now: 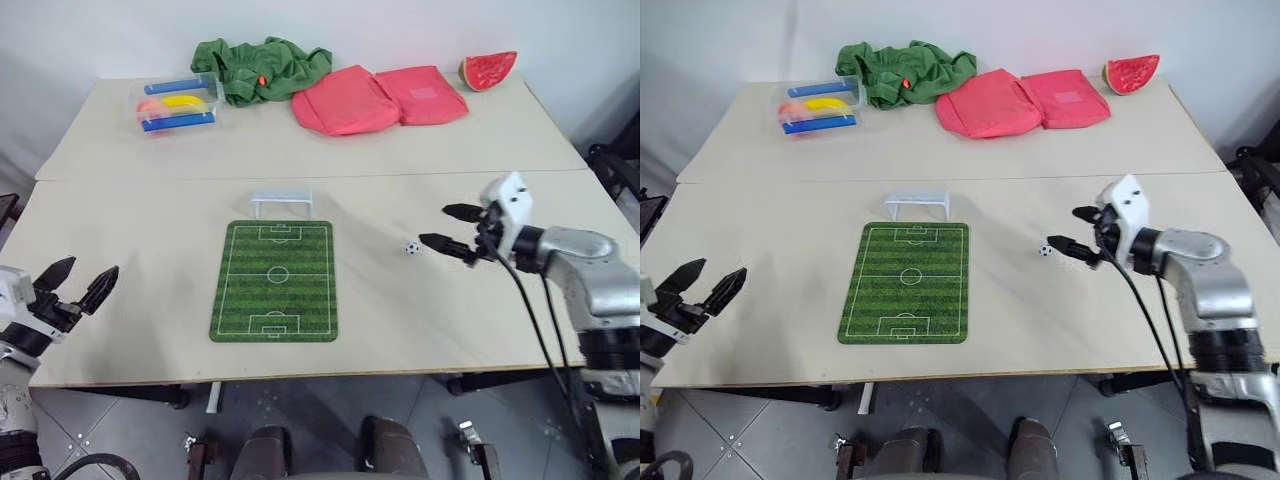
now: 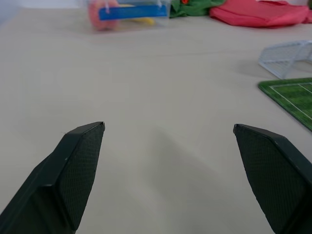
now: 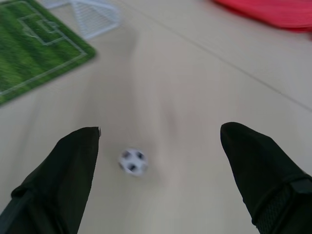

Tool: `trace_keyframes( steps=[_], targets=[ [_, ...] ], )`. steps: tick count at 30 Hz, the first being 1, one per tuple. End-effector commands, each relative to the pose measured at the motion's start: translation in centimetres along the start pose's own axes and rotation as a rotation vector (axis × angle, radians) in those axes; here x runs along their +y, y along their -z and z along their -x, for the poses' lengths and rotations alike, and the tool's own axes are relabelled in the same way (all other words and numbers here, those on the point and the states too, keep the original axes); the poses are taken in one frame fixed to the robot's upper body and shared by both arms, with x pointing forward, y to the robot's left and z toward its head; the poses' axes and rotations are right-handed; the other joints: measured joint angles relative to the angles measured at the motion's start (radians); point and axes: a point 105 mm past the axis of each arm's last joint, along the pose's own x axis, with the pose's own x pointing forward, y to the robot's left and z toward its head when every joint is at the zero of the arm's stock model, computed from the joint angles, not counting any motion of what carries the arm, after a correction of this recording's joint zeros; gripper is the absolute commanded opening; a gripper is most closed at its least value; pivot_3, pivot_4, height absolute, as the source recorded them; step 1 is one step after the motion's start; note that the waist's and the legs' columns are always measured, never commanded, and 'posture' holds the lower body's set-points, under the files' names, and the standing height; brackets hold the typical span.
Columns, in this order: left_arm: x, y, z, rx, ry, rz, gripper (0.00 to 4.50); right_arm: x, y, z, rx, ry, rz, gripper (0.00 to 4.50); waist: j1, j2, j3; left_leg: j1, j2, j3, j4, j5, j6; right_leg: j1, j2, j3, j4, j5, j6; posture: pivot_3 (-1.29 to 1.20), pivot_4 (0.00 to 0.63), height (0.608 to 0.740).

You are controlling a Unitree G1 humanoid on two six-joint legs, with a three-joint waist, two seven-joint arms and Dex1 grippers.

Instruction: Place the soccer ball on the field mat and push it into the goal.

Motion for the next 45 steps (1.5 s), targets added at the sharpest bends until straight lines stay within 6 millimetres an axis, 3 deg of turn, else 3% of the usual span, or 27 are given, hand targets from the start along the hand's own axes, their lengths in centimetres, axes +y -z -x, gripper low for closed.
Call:
trace_keyframes(
  steps=[1, 8, 15, 18, 26, 29, 32, 36, 38, 42, 45],
  targets=[
    [0.2, -1.5, 0.6, -0.052, -0.028, -0.042, 4.5, -0.4, 1.0, -1.4, 0.016, -0.021, 0.026, 4.15, -0.001, 0.0, 0.0, 0.0, 0.0, 0.0, 0.0, 0.0, 0.0, 0.0, 0.0, 0.0, 0.0, 0.0, 0.0, 0.0, 0.15, 0.74],
    [-0.2, -1.0, 2.1, -0.041, -0.055, -0.036, 4.5, -0.7, 3.9, -2.5, 0.1, -0.046, 0.019, 4.15, -0.001, 0.0, 0.0, 0.0, 0.0, 0.0, -0.001, 0.0, 0.0, 0.0, 0.0, -0.001, -0.001, 0.0, 0.0, 0.0, 0.15, 0.74],
    [-0.2, -1.2, 2.3, -0.044, -0.066, -0.038, 4.5, -0.1, 5.1, -2.3, 0.131, -0.09, 0.005, 4.15, -0.001, 0.0, 0.0, 0.0, 0.0, 0.0, 0.001, 0.0, 0.0, 0.0, 0.0, 0.0, 0.0, 0.0, 0.0, 0.0, 0.15, 0.74],
    [-0.3, -1.2, 2.1, -0.047, -0.06, -0.037, 4.5, 0.0, 5.3, -2.4, 0.127, -0.09, -0.002, 3.57, -0.001, 0.0, 0.0, 0.0, 0.0, 0.0, 0.001, 0.0, 0.0, 0.0, 0.0, 0.0, 0.0, 0.0, 0.0, 0.0, 0.15, 0.74],
    [-0.7, -1.5, 1.4, -0.057, -0.029, -0.037, 4.5, 0.2, 5.3, -2.0, 0.117, -0.087, 0.022, 0.91, -0.001, -0.001, 0.0, 0.001, 0.0, 0.0, 0.001, -0.001, 0.0, 0.0, 0.0, 0.0, 0.0, 0.0, 0.0, 0.0, 0.15, 0.74],
    [-1.2, -1.5, 0.9, -0.065, 0.006, -0.026, 4.5, 0.4, 3.5, -1.5, 0.074, -0.067, 0.052, 0.85, 0.001, -0.001, 0.0, 0.001, 0.001, 0.0, 0.0, -0.001, 0.0, 0.0, 0.0, 0.0, 0.0, 0.0, 0.0, 0.0, 0.15, 0.74],
    [-2.7, -1.3, 0.4, -0.054, 0.096, -0.023, 4.5, 2.7, 0.7, -1.8, 0.024, -0.133, 0.09, 0.85, 0.001, -0.001, 0.0, 0.0, 0.001, 0.0, 0.001, -0.001, -0.001, 0.0, 0.0, 0.0, 0.0, 0.0, 0.0, 0.0, 0.15, 0.74],
    [-4.8, -1.0, -0.1, -0.024, 0.24, -0.008, 4.5, 7.7, -2.8, -2.8, -0.036, -0.3, 0.145, 0.85, -0.002, -0.001, 0.0, 0.0, 0.001, 0.0, 0.001, -0.001, -0.001, 0.0, 0.001, 0.0, 0.001, 0.0, 0.0, 0.0, 0.15, 0.74],
    [-5.7, -0.3, 0.1, 0.012, 0.336, -0.04, 4.5, 11.3, -4.2, -3.9, -0.063, -0.428, 0.177, 0.85, -0.004, -0.001, 0.0, 0.001, 0.002, 0.0, 0.001, -0.001, -0.001, 0.0, 0.002, 0.0, 0.001, 0.0, 0.0, 0.0, 0.15, 0.74],
    [-6.3, 0.5, 0.4, 0.042, 0.453, -0.119, 4.5, 17.1, -5.0, -5.9, -0.06, -0.631, 0.248, 0.85, -0.001, -0.001, 0.0, 0.001, 0.003, 0.0, 0.0, -0.001, -0.002, -0.001, 0.003, 0.0, 0.001, 0.0, -0.001, 0.0, 0.15, 0.74],
    [-6.6, 0.9, 0.4, 0.05, 0.502, -0.126, 4.5, 19.8, -4.6, -7.9, -0.035, -0.692, 0.288, 0.85, 0.002, -0.001, -0.001, -0.001, 0.003, 0.0, 0.001, -0.002, -0.002, -0.002, 0.003, 0.0, 0.001, 0.0, -0.001, 0.0, 0.15, 0.74]
  ],
)
